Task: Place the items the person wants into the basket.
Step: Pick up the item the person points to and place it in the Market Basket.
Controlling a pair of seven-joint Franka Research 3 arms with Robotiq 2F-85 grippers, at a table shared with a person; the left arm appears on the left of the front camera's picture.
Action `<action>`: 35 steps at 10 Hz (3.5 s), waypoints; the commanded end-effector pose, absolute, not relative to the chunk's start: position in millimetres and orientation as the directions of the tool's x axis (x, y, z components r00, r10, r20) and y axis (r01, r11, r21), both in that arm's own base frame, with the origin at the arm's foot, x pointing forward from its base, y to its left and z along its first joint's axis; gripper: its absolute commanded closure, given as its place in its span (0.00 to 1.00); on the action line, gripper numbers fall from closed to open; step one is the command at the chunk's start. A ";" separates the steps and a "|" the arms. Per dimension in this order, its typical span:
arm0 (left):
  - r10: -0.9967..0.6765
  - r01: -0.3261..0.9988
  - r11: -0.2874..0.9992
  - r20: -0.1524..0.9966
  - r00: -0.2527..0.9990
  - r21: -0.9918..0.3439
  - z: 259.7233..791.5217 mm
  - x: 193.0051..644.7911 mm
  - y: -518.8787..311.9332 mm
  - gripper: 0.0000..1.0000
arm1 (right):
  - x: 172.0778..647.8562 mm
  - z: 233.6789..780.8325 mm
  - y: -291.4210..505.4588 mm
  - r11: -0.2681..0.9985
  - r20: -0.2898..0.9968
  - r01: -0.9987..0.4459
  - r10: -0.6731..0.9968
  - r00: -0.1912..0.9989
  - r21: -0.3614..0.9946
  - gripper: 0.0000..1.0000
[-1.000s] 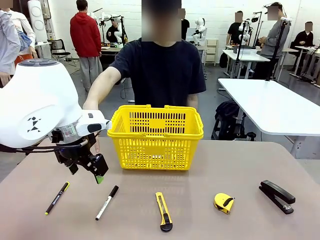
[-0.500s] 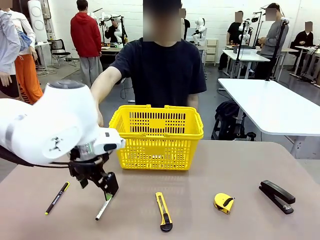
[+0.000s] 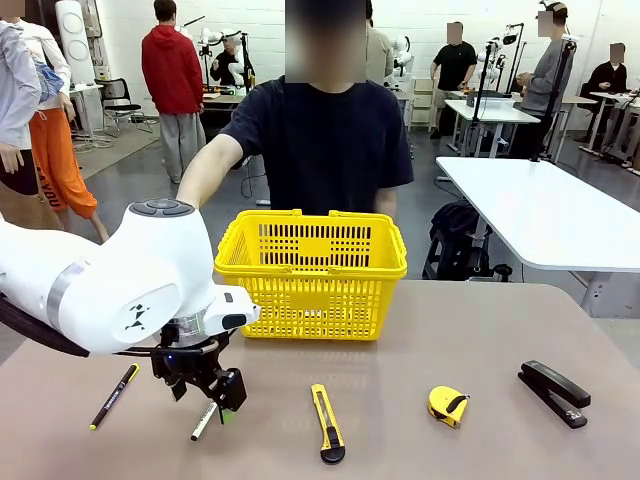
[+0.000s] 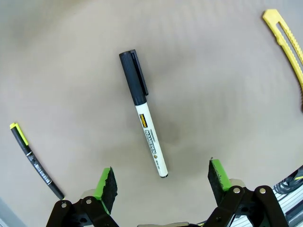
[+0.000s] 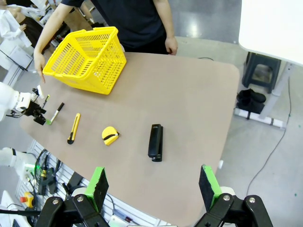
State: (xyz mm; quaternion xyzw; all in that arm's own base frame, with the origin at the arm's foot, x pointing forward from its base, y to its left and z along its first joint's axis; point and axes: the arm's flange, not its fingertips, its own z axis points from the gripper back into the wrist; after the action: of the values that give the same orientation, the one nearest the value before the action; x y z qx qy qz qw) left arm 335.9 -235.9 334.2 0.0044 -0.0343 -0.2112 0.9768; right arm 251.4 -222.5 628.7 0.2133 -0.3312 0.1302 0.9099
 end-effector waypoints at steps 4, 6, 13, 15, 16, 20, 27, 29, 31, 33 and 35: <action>-0.357 0.355 0.934 0.112 0.927 0.041 302.7 319.3 -230.0 0.00 | 251.3 627.9 -222.7 0.870 0.662 -0.391 0.105 0.743 0.301 0.00; -0.351 0.349 0.936 0.121 0.929 0.038 302.2 320.8 -231.1 0.00 | 251.3 627.9 -222.7 0.870 0.662 -0.391 0.105 0.743 0.301 0.00; -0.282 0.276 0.959 0.163 0.945 0.059 297.2 329.0 -228.1 0.82 | 251.3 627.9 -222.7 0.870 0.662 -0.391 0.105 0.743 0.301 0.00; -0.282 0.276 0.959 0.166 0.945 0.056 297.9 328.9 -226.8 1.00 | 251.3 627.9 -222.7 0.870 0.662 -0.391 0.105 0.743 0.301 0.00; -0.283 0.278 0.959 0.165 0.945 0.055 298.1 328.7 -226.0 1.00 | 251.3 627.9 -222.7 0.870 0.662 -0.391 0.105 0.743 0.301 0.00; -0.291 0.288 0.957 0.148 0.945 0.039 298.8 327.6 -225.2 1.00 | 251.3 627.9 -222.7 0.870 0.662 -0.391 0.105 0.743 0.301 0.00; -0.439 0.444 0.896 0.125 0.890 -0.013 444.4 299.0 -200.0 1.00 | 251.3 627.9 -222.7 0.870 0.662 -0.391 0.105 0.743 0.301 0.00; -0.497 0.502 0.865 0.147 0.855 0.008 514.5 268.4 -193.3 1.00 | 251.3 627.9 -222.7 0.870 0.662 -0.391 0.105 0.743 0.301 0.00; -0.476 0.479 0.877 0.182 0.861 0.026 559.5 249.7 -194.7 1.00 | 251.3 627.9 -222.7 0.870 0.662 -0.391 0.105 0.743 0.301 0.00; -0.461 0.464 0.885 0.180 0.869 0.027 572.0 245.4 -194.1 1.00 | 251.3 627.9 -222.7 0.870 0.662 -0.391 0.105 0.743 0.301 0.00; -0.463 0.466 0.884 0.176 0.869 0.024 572.6 244.4 -196.8 1.00 | 251.3 627.9 -222.7 0.870 0.662 -0.391 0.105 0.743 0.301 0.00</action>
State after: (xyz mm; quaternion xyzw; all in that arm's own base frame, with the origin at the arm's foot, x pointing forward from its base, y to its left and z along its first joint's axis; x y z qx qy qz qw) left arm 241.0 -191.9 576.3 -0.0094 -0.0898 -0.2489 0.9643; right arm 252.2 -222.7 628.0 0.2131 -0.3301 0.1303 0.9103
